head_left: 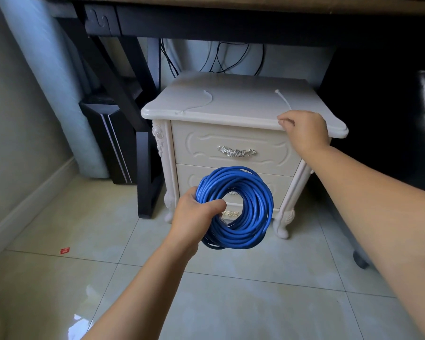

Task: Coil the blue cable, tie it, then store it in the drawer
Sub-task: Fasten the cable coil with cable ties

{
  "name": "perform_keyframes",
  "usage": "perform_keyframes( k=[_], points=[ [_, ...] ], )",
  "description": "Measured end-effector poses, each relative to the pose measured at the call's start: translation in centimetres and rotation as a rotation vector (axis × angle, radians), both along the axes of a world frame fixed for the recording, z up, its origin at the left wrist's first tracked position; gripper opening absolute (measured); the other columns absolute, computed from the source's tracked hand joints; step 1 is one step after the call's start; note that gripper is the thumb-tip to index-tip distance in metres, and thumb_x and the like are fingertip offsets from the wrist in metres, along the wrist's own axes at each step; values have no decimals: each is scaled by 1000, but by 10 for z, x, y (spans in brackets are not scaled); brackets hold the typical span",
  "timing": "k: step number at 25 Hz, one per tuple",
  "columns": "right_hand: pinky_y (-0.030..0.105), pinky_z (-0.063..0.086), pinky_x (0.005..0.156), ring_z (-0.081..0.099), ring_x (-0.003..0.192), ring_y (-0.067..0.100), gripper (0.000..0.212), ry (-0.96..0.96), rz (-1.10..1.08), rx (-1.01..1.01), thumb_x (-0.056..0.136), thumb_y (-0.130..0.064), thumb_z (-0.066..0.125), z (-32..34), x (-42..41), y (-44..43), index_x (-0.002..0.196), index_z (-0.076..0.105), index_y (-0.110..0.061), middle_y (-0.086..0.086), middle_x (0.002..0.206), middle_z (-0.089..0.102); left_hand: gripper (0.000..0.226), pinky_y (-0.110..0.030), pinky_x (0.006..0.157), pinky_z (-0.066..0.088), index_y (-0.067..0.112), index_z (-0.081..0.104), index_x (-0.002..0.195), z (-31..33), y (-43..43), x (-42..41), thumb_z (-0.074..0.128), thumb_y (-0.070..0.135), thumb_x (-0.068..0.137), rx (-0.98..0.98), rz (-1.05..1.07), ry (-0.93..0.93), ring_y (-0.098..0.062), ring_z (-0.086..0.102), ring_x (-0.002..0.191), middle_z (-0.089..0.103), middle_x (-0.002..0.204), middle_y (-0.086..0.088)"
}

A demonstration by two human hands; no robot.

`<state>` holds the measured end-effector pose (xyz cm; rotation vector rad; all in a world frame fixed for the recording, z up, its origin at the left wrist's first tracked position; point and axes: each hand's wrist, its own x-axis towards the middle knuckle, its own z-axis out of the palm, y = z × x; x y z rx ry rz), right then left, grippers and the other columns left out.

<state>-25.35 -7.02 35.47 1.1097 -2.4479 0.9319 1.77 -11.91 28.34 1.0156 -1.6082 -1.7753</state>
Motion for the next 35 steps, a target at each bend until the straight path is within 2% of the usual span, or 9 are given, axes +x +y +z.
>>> perform_keyframes(
  k=[2, 4, 6, 9, 13, 19, 24, 29, 35],
  points=[
    [34, 47, 82, 60, 94, 21, 19, -17, 37, -188, 93, -21, 58, 9, 28, 2, 101, 74, -17, 6, 102, 73, 21, -38, 63, 54, 4, 58, 93, 0, -2, 2, 67, 0, 75, 9, 12, -4, -26, 59, 65, 58, 73, -12],
    [26, 50, 65, 63, 66, 10, 14, -267, 202, -454, 95, -17, 55, 18, 69, 11, 95, 69, -20, 5, 96, 74, 24, -39, 65, 54, 2, 59, 97, -1, -2, 4, 68, 1, 74, 3, 29, -19, -25, 59, 65, 59, 72, -10],
    [20, 46, 48, 63, 51, 10, 16, -546, 370, -626, 99, -15, 51, 25, 111, 30, 94, 64, -22, 4, 87, 72, 26, -38, 65, 54, 0, 59, 98, -1, 0, 6, 68, 2, 74, -9, 39, -35, -24, 59, 64, 60, 70, -8],
    [20, 47, 43, 66, 50, 17, 17, -837, 518, -691, 103, -21, 46, 29, 153, 63, 98, 63, -23, 3, 74, 70, 25, -37, 63, 54, 1, 59, 97, 1, 2, 12, 68, 2, 73, -24, 39, -48, -24, 61, 62, 61, 70, -9],
    [21, 46, 42, 63, 47, 19, 20, -994, 595, -650, 103, -26, 41, 24, 176, 99, 98, 60, -23, 2, 67, 67, 17, -28, 53, 53, 5, 58, 90, 6, 8, 23, 66, 0, 76, -23, 56, -34, -19, 59, 54, 60, 67, -8],
    [26, 50, 45, 62, 47, 21, 22, -977, 504, -423, 103, -27, 44, 7, 191, 124, 96, 64, -22, 2, 61, 60, 13, -24, 50, 48, 10, 58, 81, 9, 21, 35, 67, 2, 76, -35, 99, -30, -15, 56, 51, 58, 62, -3],
    [27, 52, 46, 63, 49, 21, 23, -928, 465, -371, 104, -26, 43, -1, 197, 125, 95, 64, -21, 2, 61, 59, 13, -30, 57, 49, 10, 59, 82, 14, 30, 43, 67, 2, 75, -25, 72, -8, -18, 56, 56, 59, 63, -5],
    [30, 57, 67, 66, 64, 18, 25, -744, 526, -261, 105, -22, 41, -27, 208, 107, 94, 63, -22, -1, 70, 58, 16, -35, 65, 45, 6, 61, 87, 13, 46, 42, 68, 4, 73, 60, -23, 49, -22, 55, 64, 58, 66, -7],
    [13, 48, 74, 61, 74, 6, 24, -646, 566, -254, 104, -14, 39, -32, 215, 104, 97, 61, -17, 2, 81, 61, 27, -31, 65, 50, 12, 62, 97, 11, 52, 41, 68, 4, 72, 39, -45, 128, -17, 57, 68, 61, 75, -3]
  ],
)
